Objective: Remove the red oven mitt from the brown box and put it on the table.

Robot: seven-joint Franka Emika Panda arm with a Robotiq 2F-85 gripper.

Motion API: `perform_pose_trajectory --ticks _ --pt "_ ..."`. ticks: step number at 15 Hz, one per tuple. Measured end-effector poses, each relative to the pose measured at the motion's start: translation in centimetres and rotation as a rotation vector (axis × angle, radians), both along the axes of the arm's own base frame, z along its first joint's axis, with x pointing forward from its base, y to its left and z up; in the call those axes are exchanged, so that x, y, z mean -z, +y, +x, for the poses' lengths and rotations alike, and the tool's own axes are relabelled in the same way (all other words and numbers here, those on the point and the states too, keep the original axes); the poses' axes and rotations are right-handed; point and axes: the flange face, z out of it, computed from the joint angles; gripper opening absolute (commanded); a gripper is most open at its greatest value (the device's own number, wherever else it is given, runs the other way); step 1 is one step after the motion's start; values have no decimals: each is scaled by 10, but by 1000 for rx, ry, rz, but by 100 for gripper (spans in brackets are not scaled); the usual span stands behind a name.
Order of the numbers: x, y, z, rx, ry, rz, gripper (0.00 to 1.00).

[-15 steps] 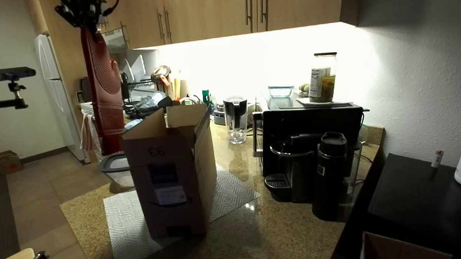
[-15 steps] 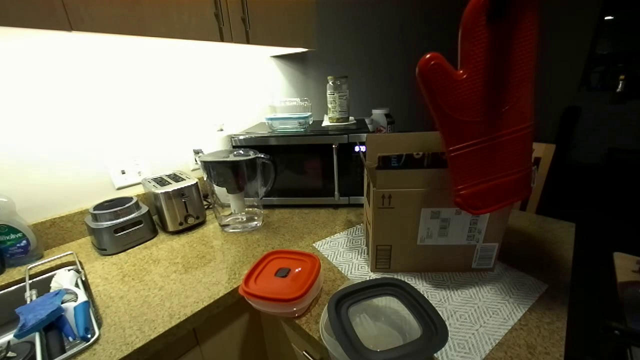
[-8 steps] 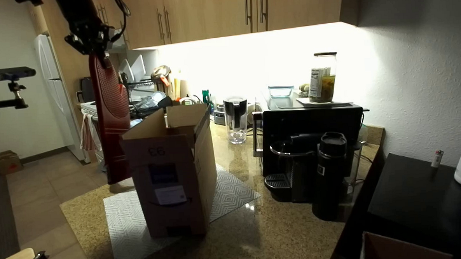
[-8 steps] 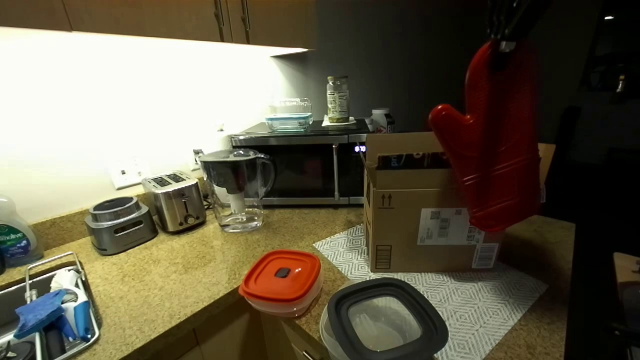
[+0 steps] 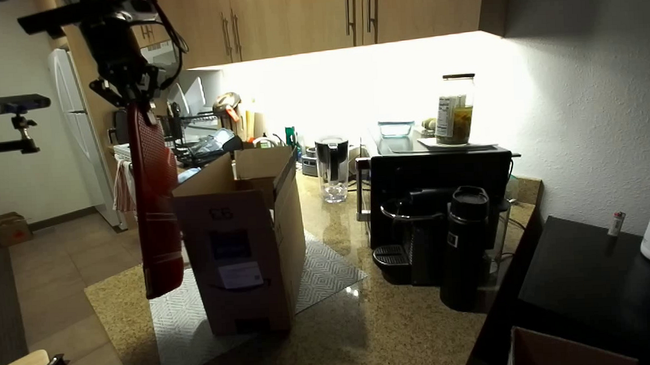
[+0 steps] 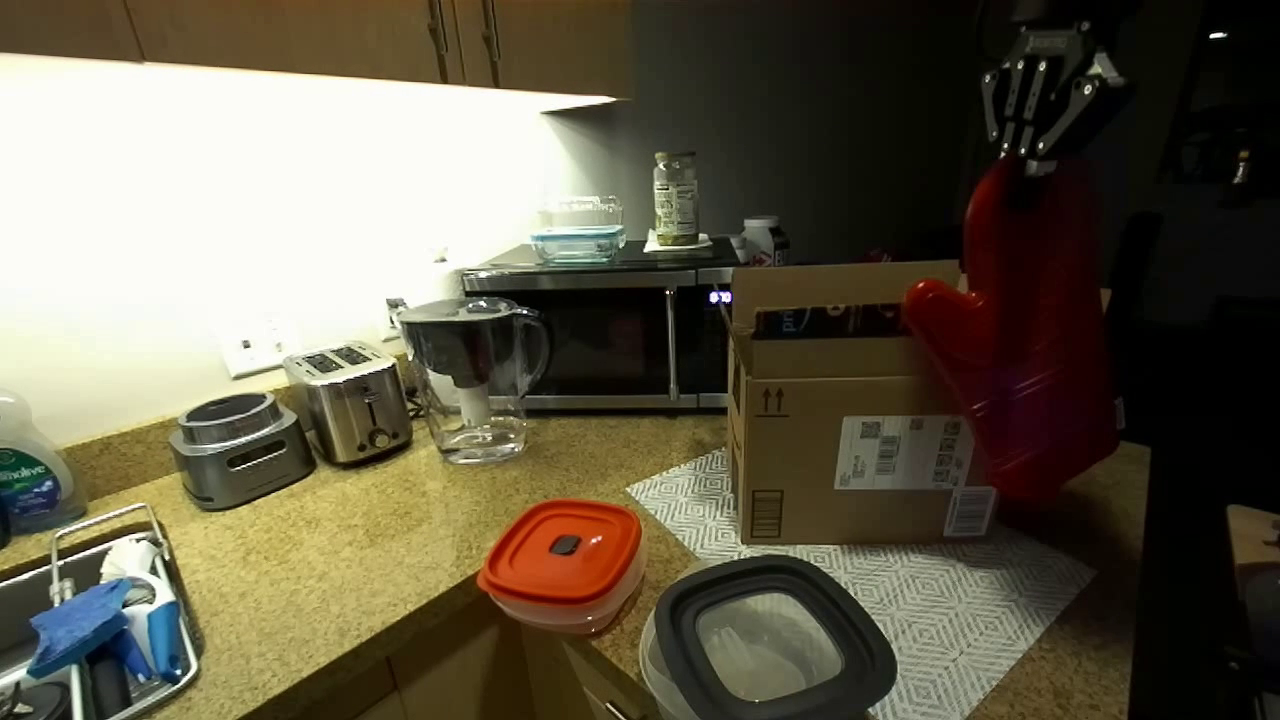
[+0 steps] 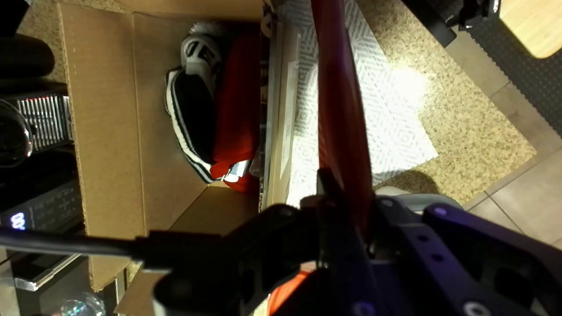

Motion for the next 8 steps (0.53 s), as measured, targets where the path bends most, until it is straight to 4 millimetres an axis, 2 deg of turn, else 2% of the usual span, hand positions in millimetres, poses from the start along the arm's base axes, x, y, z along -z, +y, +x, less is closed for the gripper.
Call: perform_pose_trajectory --ticks 4,8 --pt "18 -3 0 -66 17 -53 3" --pt "28 0 1 -102 -11 -91 3"
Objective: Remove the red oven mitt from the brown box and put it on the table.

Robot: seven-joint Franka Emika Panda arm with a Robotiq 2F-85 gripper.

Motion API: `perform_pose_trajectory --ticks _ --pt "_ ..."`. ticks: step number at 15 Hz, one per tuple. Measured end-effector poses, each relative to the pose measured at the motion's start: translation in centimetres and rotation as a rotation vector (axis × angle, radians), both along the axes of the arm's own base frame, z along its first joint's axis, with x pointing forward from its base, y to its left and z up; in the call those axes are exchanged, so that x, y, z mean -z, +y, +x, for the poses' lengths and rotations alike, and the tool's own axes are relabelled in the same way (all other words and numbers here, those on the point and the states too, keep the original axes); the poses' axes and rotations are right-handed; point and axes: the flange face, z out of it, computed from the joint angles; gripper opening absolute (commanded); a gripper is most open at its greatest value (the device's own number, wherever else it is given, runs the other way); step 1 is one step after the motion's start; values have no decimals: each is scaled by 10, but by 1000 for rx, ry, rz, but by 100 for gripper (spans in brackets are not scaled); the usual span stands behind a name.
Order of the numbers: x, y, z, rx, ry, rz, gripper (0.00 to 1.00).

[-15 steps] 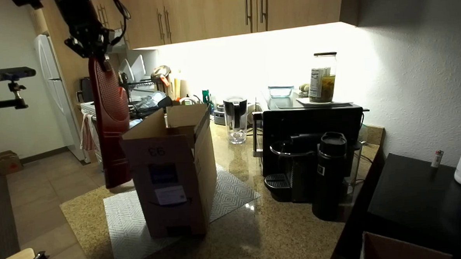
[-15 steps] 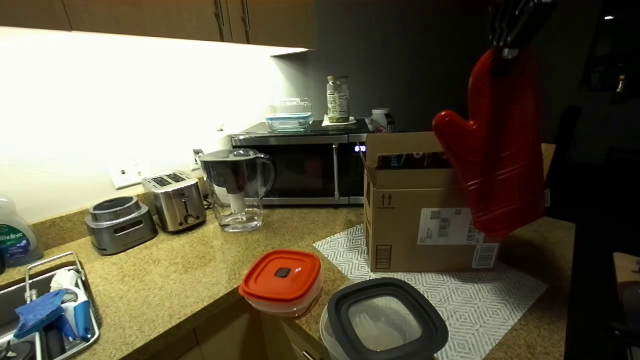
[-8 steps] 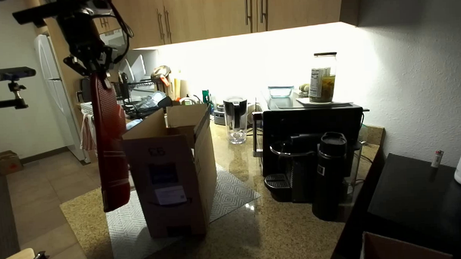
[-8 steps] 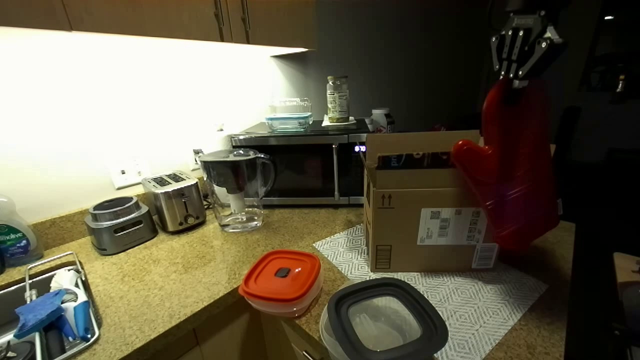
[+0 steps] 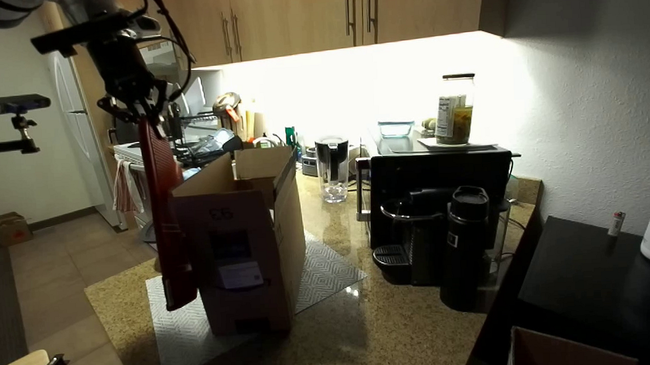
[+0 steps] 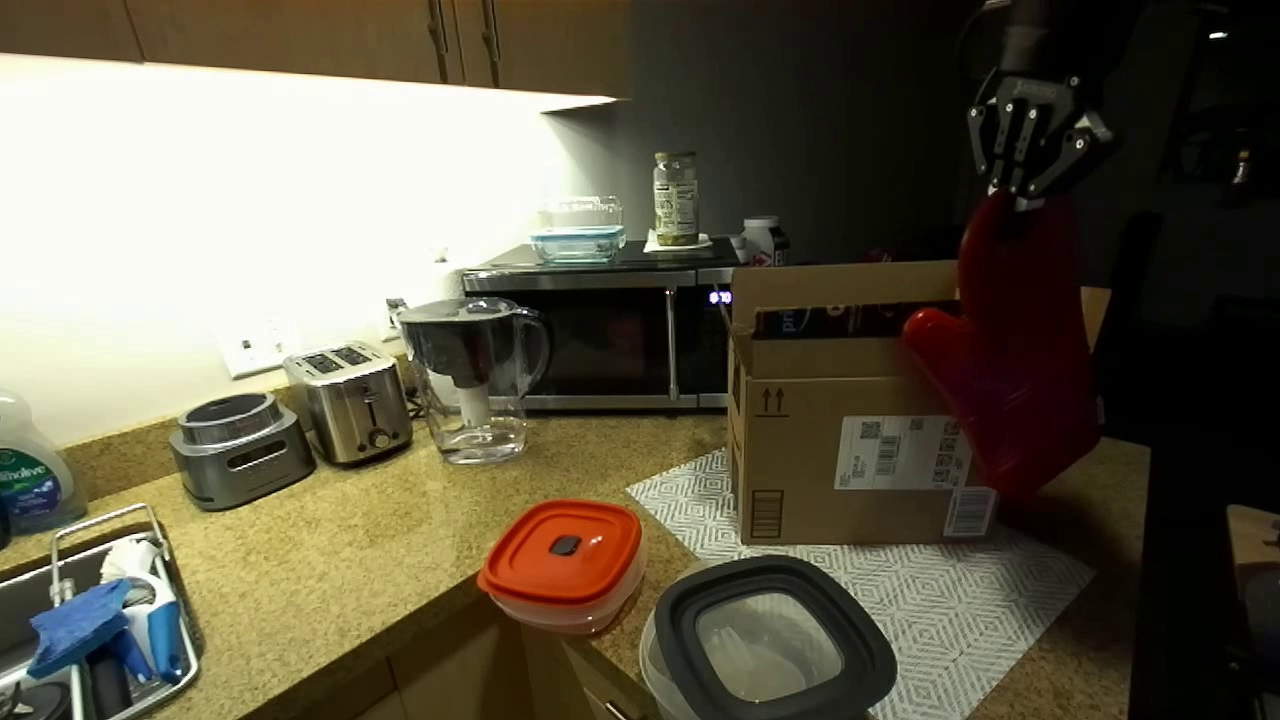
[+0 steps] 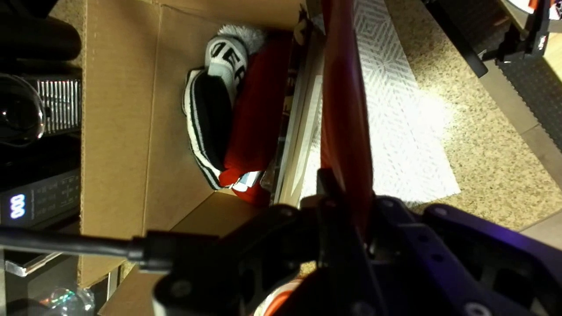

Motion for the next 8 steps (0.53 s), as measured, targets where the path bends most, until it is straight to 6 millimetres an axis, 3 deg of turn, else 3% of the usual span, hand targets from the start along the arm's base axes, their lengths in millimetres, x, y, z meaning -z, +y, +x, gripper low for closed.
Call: perform_pose_trajectory --ticks 8 --pt "5 32 -2 -30 -58 3 3"
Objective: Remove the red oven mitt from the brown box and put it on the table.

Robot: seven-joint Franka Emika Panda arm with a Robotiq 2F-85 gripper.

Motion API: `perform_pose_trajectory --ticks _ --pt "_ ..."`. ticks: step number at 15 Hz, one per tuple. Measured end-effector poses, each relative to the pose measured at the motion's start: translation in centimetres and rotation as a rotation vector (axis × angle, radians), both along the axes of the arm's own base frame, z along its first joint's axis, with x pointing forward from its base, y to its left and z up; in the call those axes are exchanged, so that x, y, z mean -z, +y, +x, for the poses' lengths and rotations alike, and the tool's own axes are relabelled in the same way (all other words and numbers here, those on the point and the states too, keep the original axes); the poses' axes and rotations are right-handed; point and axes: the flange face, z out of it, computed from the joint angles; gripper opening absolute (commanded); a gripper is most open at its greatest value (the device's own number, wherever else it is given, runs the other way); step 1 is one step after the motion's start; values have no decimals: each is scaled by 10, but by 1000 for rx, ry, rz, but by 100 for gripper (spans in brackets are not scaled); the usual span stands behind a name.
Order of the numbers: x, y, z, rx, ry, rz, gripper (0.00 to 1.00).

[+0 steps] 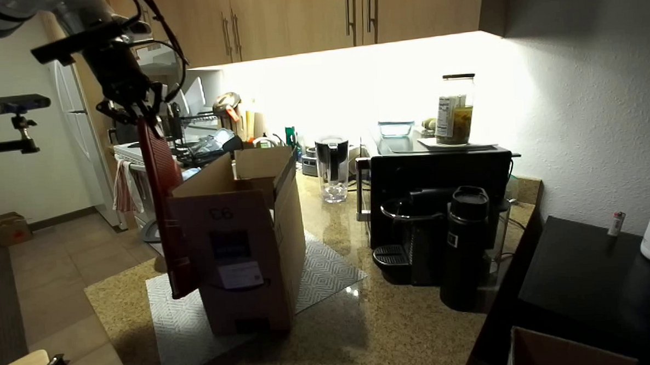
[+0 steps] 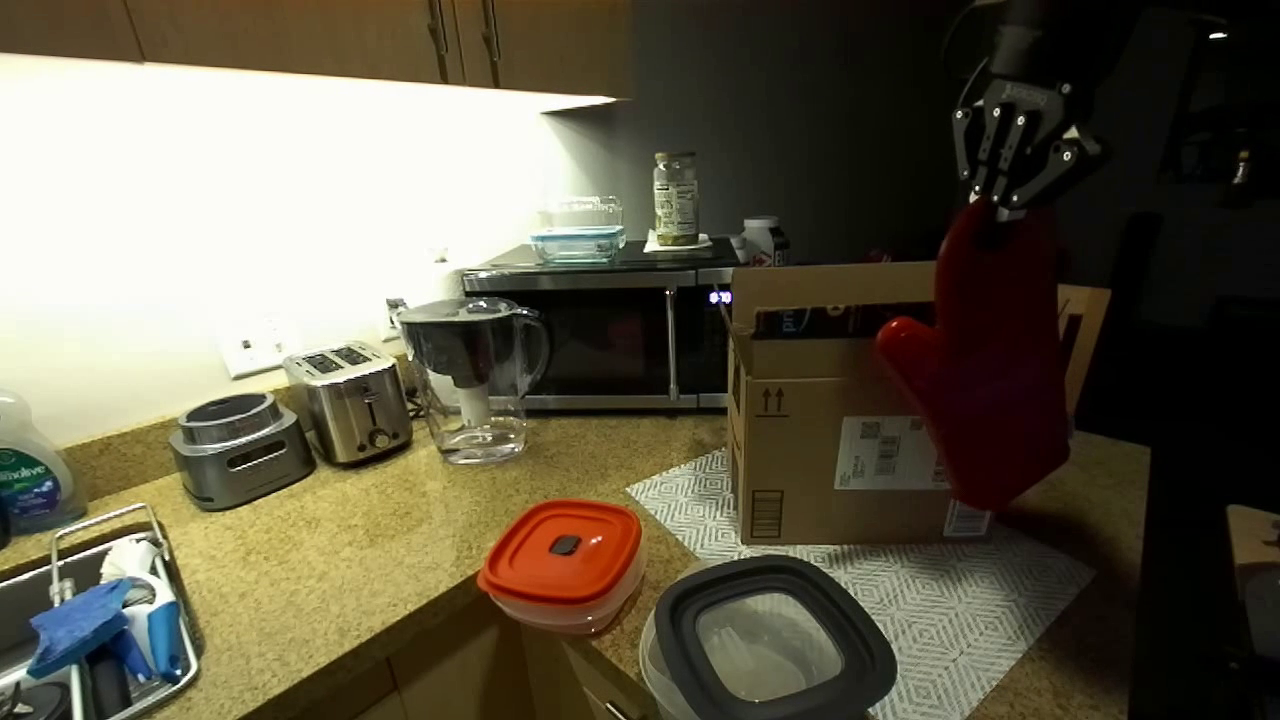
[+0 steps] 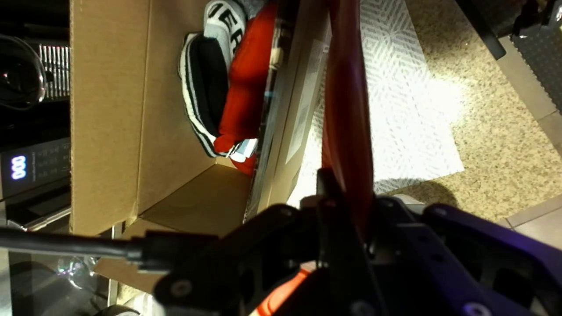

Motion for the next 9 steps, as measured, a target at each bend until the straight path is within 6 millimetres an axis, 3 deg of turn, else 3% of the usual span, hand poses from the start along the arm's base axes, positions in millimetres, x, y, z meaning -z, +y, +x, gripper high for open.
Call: perform_pose_trajectory --ticks 4,9 --pt "14 23 5 29 -15 8 3" --pt "49 41 15 92 32 -9 3"
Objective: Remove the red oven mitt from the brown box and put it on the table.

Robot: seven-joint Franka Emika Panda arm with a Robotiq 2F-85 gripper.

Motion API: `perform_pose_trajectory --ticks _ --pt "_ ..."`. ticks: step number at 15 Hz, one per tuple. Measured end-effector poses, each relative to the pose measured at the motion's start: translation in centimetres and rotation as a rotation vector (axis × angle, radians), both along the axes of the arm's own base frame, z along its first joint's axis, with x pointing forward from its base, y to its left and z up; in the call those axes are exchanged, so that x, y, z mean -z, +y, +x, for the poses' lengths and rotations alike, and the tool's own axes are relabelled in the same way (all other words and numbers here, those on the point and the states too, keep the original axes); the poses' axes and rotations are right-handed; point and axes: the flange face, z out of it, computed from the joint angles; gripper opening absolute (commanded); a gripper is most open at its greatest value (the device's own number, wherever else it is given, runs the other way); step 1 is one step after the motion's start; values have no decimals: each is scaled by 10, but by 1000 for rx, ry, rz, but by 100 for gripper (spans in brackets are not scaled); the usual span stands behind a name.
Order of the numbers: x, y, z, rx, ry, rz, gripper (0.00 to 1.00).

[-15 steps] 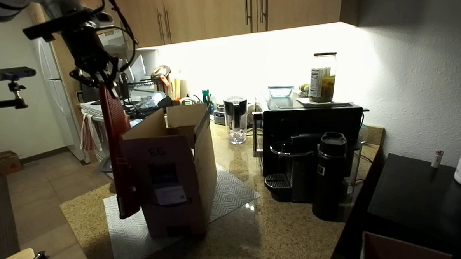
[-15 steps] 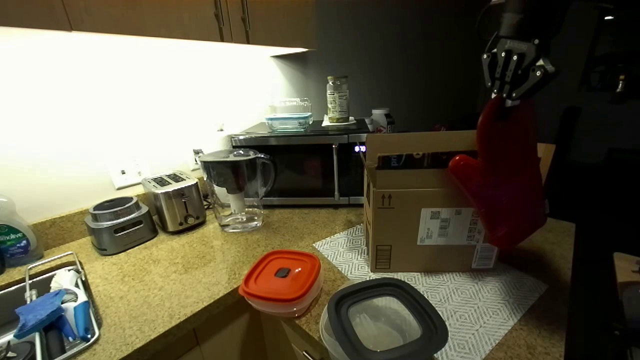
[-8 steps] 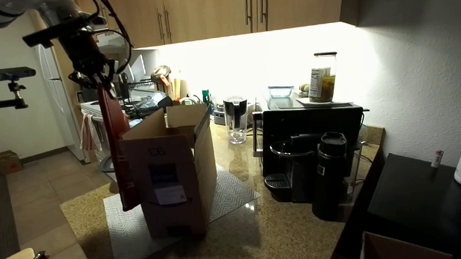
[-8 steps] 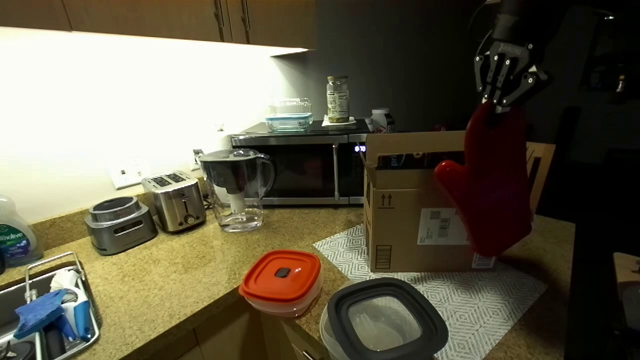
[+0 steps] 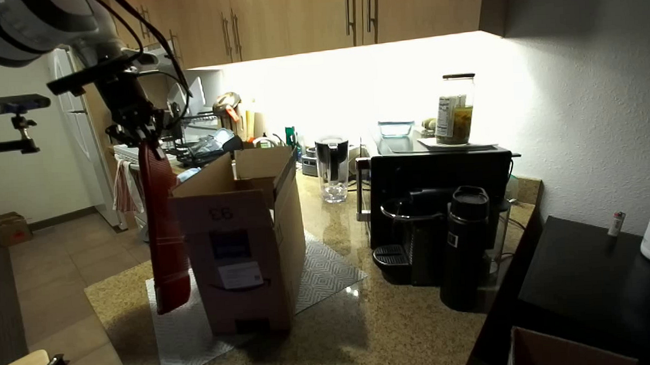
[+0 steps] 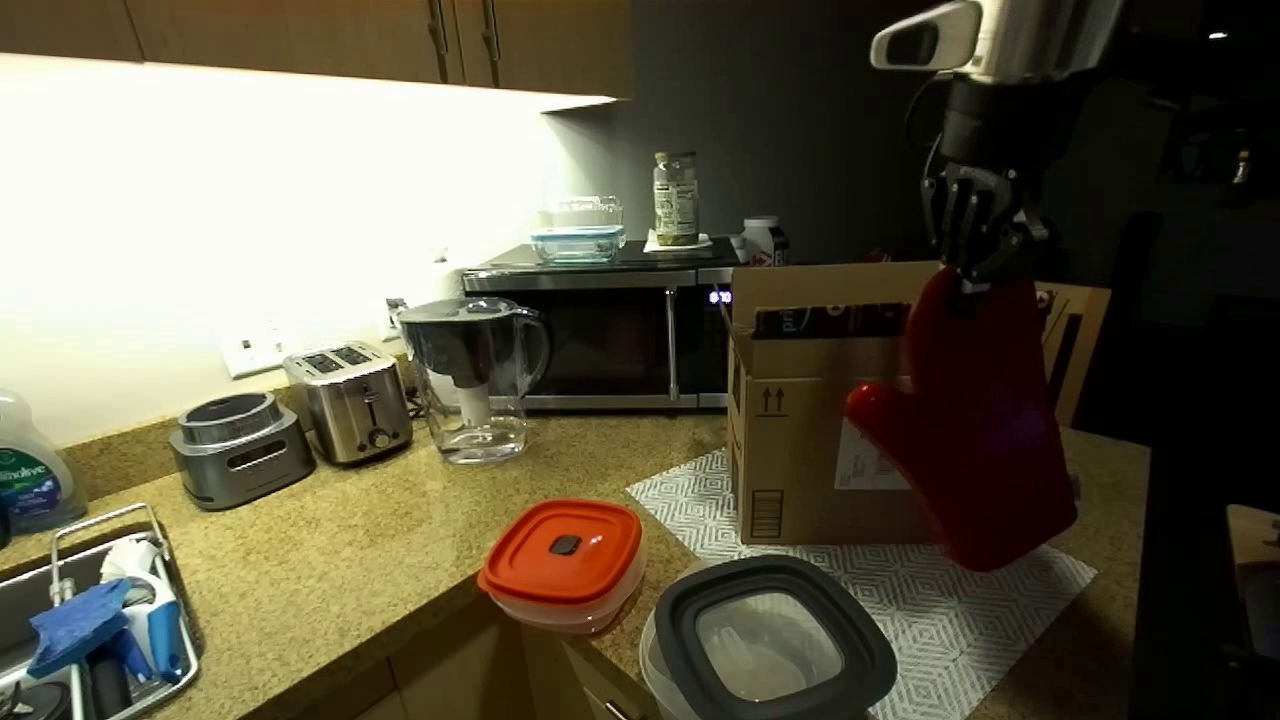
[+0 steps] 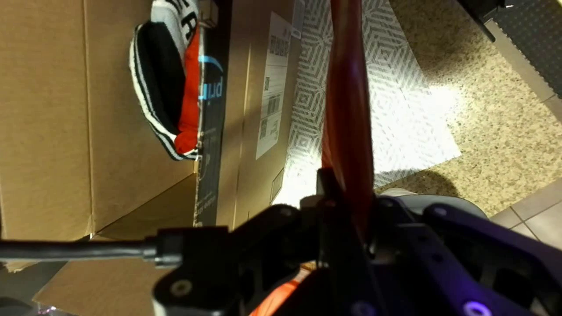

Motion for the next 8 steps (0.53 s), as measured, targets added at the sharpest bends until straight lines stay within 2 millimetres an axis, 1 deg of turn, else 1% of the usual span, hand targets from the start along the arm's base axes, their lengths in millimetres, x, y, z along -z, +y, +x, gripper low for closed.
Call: perform_pose_trajectory --ticks 5,8 --pt "35 5 12 35 44 -45 3" --pt "50 7 21 47 60 -70 3"
